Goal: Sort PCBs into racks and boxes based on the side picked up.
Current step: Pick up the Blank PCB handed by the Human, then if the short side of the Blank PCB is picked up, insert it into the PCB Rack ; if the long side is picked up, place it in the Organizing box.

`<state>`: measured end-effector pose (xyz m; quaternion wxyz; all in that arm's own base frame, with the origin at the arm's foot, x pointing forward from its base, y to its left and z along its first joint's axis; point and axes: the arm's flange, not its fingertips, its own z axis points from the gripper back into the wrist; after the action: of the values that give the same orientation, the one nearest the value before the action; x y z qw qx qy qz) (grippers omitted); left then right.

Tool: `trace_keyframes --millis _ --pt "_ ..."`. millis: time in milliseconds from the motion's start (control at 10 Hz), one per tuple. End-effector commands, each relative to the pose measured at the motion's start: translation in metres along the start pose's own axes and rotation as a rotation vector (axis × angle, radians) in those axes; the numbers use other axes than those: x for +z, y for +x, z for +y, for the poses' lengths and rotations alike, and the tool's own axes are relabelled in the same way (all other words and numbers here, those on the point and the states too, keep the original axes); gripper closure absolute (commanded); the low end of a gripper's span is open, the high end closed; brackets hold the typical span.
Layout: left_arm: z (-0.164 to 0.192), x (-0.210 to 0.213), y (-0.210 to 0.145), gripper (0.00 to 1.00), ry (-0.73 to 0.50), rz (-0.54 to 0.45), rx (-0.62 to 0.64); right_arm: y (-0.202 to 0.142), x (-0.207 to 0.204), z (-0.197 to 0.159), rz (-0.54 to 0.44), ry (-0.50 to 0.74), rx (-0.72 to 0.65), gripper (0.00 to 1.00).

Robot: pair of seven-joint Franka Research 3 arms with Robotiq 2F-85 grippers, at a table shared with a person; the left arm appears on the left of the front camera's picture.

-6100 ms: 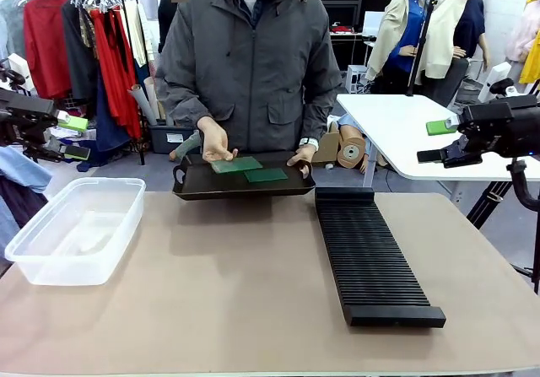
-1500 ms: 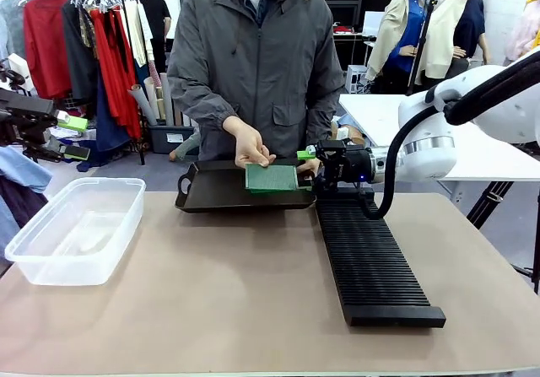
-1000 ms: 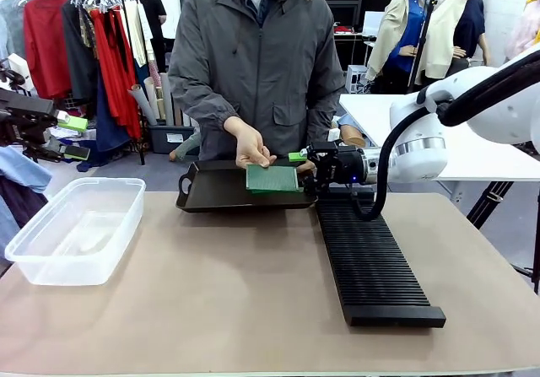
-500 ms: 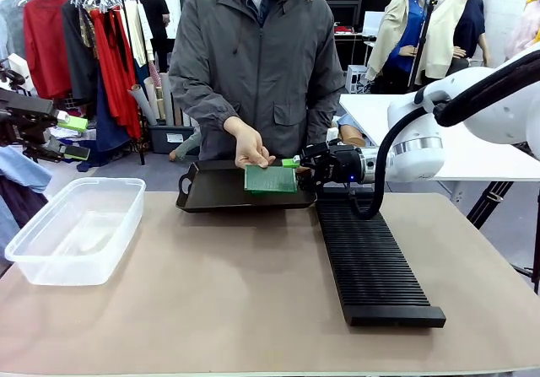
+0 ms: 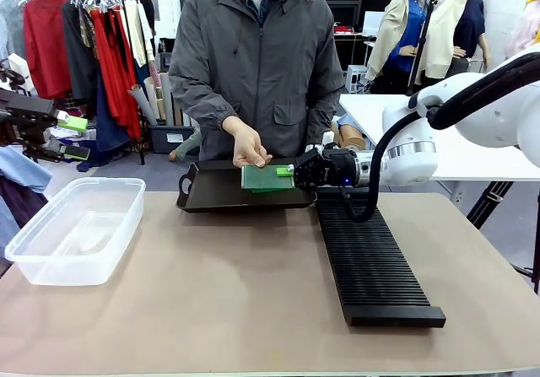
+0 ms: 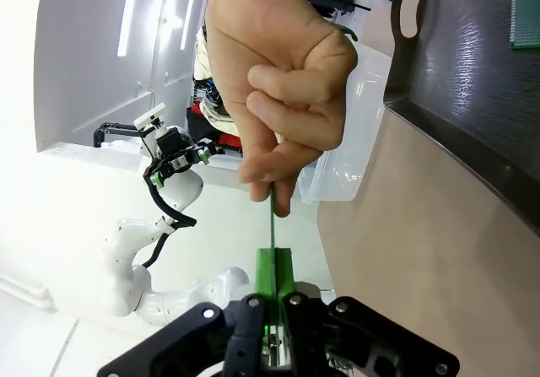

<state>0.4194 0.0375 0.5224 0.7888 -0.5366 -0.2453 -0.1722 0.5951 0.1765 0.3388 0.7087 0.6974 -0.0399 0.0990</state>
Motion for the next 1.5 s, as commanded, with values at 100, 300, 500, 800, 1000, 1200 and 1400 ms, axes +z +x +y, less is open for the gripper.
trace_keyframes --millis 100,300,500,800,1000,1200,1400 --pt "-0.0022 0.0013 0.0 0.0 -0.012 0.001 0.011 0.0104 -0.008 0.0028 -0.037 0.009 0.006 1.0" --pt "-0.0022 0.0013 0.0 0.0 -0.012 0.001 0.011 0.0084 -0.0073 0.0045 0.007 0.017 0.018 1.0" --pt "-0.0022 0.0013 0.0 0.0 -0.012 0.001 0.011 0.0013 -0.0008 0.0009 -0.003 0.002 0.002 1.0" --pt "-0.0022 0.0013 0.0 0.0 -0.012 0.001 0.011 0.0013 -0.0008 0.0009 -0.003 0.002 0.002 1.0" --pt "-0.0022 0.0013 0.0 0.0 -0.012 0.001 0.011 0.0013 -0.0008 0.0009 -0.003 0.002 0.002 1.0" --pt "-0.0022 0.0013 0.0 0.0 -0.012 0.001 0.011 0.0013 -0.0008 0.0009 -0.003 0.002 0.002 1.0" --pt "-0.0022 0.0013 0.0 0.0 -0.012 0.001 0.011 0.0013 -0.0008 0.0009 -0.003 0.002 0.002 1.0"
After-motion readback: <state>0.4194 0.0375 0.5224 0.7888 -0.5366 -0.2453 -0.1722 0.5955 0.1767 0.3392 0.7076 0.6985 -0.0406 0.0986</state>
